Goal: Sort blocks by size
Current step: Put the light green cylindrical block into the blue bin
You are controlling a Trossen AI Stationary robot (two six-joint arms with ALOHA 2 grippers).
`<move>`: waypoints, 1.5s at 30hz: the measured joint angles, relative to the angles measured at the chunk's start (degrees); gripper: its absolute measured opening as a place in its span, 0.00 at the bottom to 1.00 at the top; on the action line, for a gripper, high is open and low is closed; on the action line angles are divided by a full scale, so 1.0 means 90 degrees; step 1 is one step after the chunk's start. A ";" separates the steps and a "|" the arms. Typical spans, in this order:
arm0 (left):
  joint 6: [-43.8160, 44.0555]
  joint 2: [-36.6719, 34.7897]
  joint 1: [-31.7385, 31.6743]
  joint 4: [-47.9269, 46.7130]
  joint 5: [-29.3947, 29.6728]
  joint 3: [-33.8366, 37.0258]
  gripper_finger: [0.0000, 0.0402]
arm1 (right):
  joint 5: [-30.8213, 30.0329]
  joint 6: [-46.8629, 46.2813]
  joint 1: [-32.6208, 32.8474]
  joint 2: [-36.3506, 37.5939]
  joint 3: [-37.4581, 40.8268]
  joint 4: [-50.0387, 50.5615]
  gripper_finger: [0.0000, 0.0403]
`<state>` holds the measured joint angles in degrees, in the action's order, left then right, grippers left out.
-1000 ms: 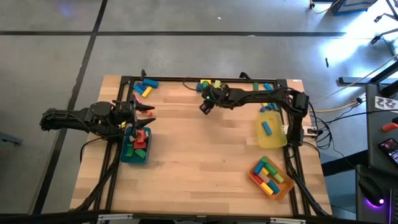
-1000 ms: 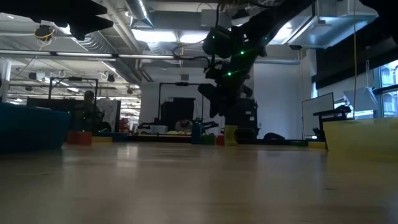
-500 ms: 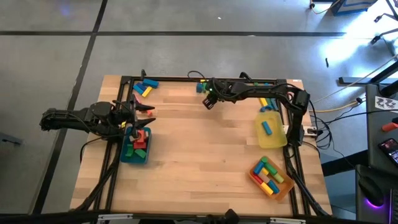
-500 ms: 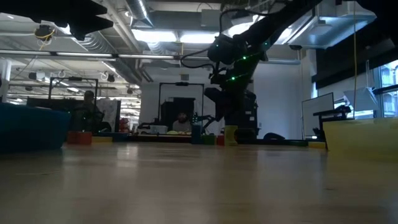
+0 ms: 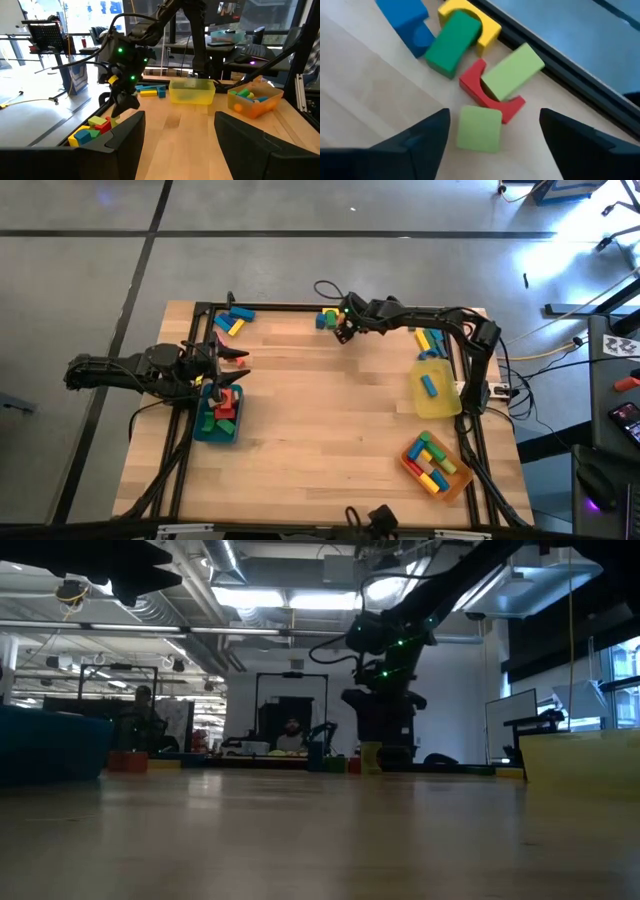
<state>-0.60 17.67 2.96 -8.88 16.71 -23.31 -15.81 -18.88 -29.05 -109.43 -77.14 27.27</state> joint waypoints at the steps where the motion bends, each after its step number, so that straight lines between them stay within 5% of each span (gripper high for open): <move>1: 0.0000 0.0000 0.0000 0.0000 0.0000 0.0000 0.56 | -0.0001 -0.0029 0.0002 -0.0002 0.0000 0.0051 0.79; 14: -0.0020 0.0007 0.0000 0.0006 0.0000 0.0000 0.56 | 0.0103 -0.0073 0.0057 -0.0383 -0.0010 -0.0174 0.68; 27: -0.0087 0.0187 -0.0007 0.0020 0.0000 0.0000 0.56 | 0.0003 0.0186 0.0060 -0.0465 -0.0010 -0.0209 0.35; 38: -0.0141 0.0180 -0.0007 0.0117 0.0000 0.0000 0.56 | 0.0329 0.0633 0.0229 -0.0370 0.0000 -0.0132 0.40; 45: 0.0038 0.0208 -0.0007 0.0093 0.0000 0.0000 0.56 | 0.0383 0.0848 0.0815 0.0155 0.0000 -0.0146 0.34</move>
<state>-0.26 19.55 2.90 -8.04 16.71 -23.31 -12.36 -11.25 -21.72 -108.04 -77.14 25.96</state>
